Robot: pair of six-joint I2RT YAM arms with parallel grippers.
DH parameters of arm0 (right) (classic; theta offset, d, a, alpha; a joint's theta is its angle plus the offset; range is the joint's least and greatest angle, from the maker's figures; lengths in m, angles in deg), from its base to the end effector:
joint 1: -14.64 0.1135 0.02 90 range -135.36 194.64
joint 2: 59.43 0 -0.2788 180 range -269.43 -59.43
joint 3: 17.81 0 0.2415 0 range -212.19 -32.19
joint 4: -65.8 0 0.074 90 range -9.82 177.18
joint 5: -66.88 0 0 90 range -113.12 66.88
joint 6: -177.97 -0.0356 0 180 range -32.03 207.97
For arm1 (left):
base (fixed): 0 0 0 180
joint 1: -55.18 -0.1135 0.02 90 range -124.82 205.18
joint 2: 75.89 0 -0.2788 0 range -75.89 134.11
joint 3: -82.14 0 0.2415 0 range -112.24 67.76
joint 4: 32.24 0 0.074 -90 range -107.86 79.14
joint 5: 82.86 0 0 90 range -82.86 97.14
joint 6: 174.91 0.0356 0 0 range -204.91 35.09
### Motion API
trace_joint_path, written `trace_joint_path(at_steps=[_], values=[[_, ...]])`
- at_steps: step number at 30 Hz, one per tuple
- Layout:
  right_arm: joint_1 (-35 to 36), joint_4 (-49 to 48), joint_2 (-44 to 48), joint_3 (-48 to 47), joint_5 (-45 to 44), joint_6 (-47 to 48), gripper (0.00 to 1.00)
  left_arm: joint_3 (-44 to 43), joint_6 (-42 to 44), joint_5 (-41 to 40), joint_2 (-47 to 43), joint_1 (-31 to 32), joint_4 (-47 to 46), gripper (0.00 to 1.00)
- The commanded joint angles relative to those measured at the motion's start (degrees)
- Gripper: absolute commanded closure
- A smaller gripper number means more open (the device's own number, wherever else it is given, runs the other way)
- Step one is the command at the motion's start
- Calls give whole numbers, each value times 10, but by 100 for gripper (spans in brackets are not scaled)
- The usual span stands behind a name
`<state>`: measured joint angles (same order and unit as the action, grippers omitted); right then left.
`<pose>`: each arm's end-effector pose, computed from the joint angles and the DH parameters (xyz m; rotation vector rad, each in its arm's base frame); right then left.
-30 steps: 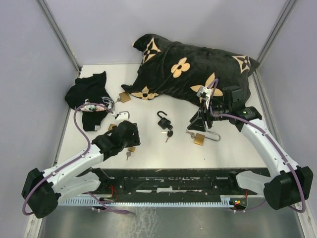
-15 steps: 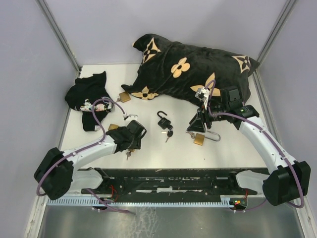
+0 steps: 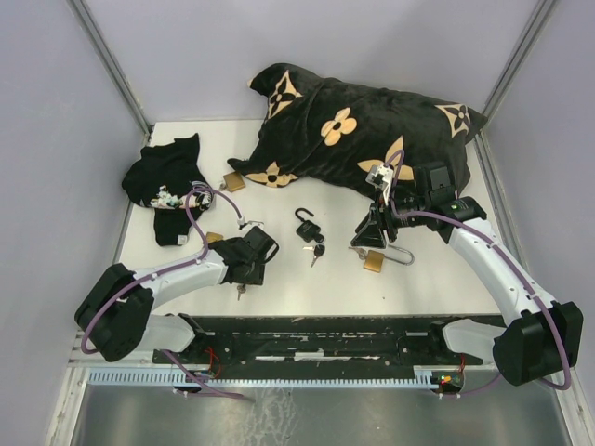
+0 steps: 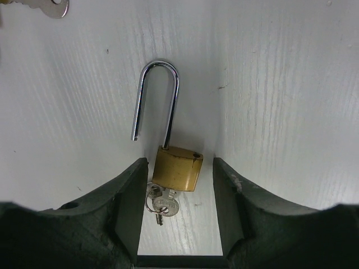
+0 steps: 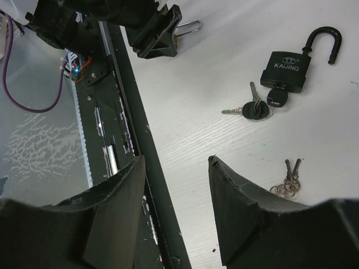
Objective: Lock with the key
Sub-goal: Pick up the lock from the center of the board.
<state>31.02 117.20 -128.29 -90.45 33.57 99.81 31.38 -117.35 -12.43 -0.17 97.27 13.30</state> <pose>0.2060 0.0916 0.3204 -0.9727 2.0011 1.2074 0.1609 -0.1293 0.1804 0.1455 2.6633 0.0885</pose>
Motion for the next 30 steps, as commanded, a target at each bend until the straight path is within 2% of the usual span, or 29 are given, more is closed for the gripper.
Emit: trace_joint_path(at_steps=[1, 9, 30], values=[[-2, -5, 9, -20, 9, 6, 43, -11, 11, 2, -7, -6, -18, 45], [-2, -6, 7, -18, 15, 6, 43, 0, 11, 8, -1, -23, -38, 50], [-2, -6, 7, -18, 24, 1, 43, 31, -39, 58, -33, -26, -48, 52]])
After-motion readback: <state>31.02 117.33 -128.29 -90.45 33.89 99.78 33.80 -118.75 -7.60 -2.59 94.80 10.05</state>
